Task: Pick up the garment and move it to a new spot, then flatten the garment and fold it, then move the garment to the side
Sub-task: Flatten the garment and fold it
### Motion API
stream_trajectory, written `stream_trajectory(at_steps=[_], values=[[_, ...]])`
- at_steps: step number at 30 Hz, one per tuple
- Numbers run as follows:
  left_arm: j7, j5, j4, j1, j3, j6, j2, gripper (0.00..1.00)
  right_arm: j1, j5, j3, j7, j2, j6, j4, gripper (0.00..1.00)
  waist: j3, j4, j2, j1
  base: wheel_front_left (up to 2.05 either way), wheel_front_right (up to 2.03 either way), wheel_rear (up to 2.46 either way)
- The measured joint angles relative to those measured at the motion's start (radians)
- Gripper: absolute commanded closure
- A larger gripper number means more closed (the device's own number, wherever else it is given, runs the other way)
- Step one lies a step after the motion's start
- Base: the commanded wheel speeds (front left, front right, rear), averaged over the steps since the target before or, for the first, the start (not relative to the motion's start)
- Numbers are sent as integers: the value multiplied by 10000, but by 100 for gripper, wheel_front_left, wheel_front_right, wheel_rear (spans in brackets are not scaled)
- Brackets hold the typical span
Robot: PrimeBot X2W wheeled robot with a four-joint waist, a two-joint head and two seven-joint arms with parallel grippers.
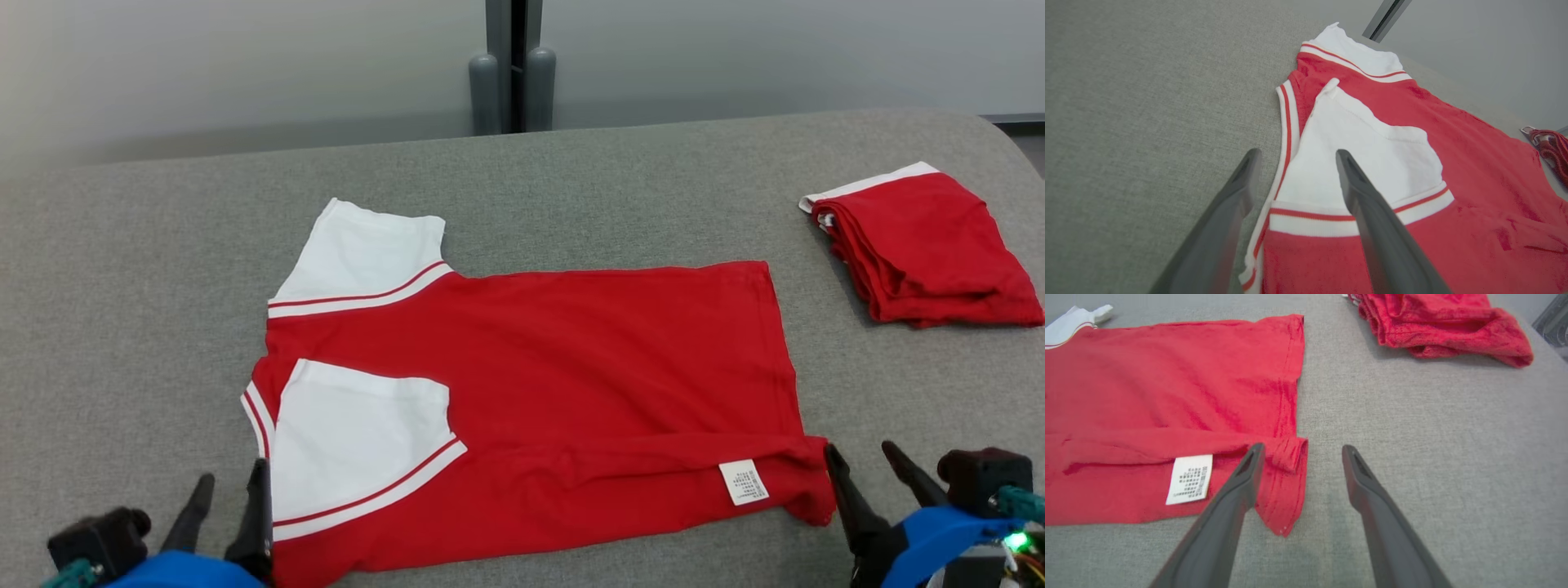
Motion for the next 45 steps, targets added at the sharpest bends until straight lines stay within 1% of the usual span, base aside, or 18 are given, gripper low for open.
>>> stream_trajectory(at_steps=[2, 4, 8, 11, 16, 18, 19, 24, 30, 36, 37, 38, 39, 40, 42, 45], values=[[92, 180, -301, -438, 23, 0, 261, 0, -190, -2, -54, -69, -23, 0, -320, 0, 78, -80, 0, 0, 0, 0, 0], [288, 454, -533, -1052, 35, -2, 660, 0, -468, -2, -104, -155, -58, 0, -616, 0, 195, -158, 0, 0, 0, 0, 0], [928, 892, -761, -3050, -4, -221, 1498, 0, -1175, -36, 15, -153, -169, 0, -965, 0, 548, -311, 0, 0, 0, 0, 0], [1779, 1166, -564, -4845, -148, -462, 2178, 0, -1801, -25, 288, -115, -263, 0, -1045, 0, 985, -502, 0, 1, 0, 0, 0], [3503, 1576, 451, -7511, -779, -1072, 3122, 0, -3092, -2, 1028, -161, -385, 0, -953, 0, 1903, -974, 0, 3, 0, 0, 0], [4086, 1634, 897, -8314, -1053, -1258, 3283, 0, -3599, 56, 1409, -201, -378, 0, -784, 0, 2293, -1204, 0, 3, 0, 0, 0], [4853, 1636, 1559, -9127, -1434, -1430, 3453, 0, -4259, 182, 2033, -263, -372, 0, -453, 0, 2807, -1538, 0, 3, 0, 0, 0], [5983, 1641, 2610, -9878, -1856, -1534, 3795, 0, -5137, 370, 2828, -487, -372, 0, 84, 0, 3506, -2071, -1, 3, 0, 0, 0], [6746, 1647, 3555, -10423, -1883, -1423, 4038, 0, -5670, 533, 3283, -848, -372, 0, 633, 0, 3923, -2489, 0, 3, 0, 0, 0], [7171, 1526, 3854, -10638, -1975, -1434, 4042, 0, -5838, 673, 3377, -1039, -387, 0, 1022, 0, 4027, -2593, 0, 1, 0, 0, 0], [7252, 1482, 3871, -10671, -1996, -1440, 4044, 13, -5904, 686, 3371, -1045, -389, 0, 1066, 0, 4035, -2591, 0, 1, 0, 0, 0], [7275, 1455, 3870, -10688, -2011, -1442, 4046, 52, -5980, 688, 3358, -1049, -389, 0, 1112, 0, 4044, -2584, -1, 1, 0, 0, 0], [7273, 1434, 3862, -10692, -2010, -1457, 4038, 71, -6042, 688, 3333, -1051, -389, 0, 1152, 0, 4057, -2570, -1, 1, 0, 0, 0], [7258, 1369, 3864, -10704, -2006, -1473, 4023, 99, -6123, 688, 3313, -1049, -387, 0, 1220, 0, 4072, -2552, 0, 1, 0, 0, 0], [7147, 1308, 3833, -10719, -2021, -1484, 3946, 100, -6305, 690, 3250, -1047, -380, 0, 1365, 0, 4083, -2489, 0, 1, 0, 0, 0], [6744, 1298, 3787, -10718, -2082, -1503, 3779, 100, -6657, 612, 2884, -991, -362, 0, 1733, 0, 4049, -2337, 0, 1, 0, 0, 0]])
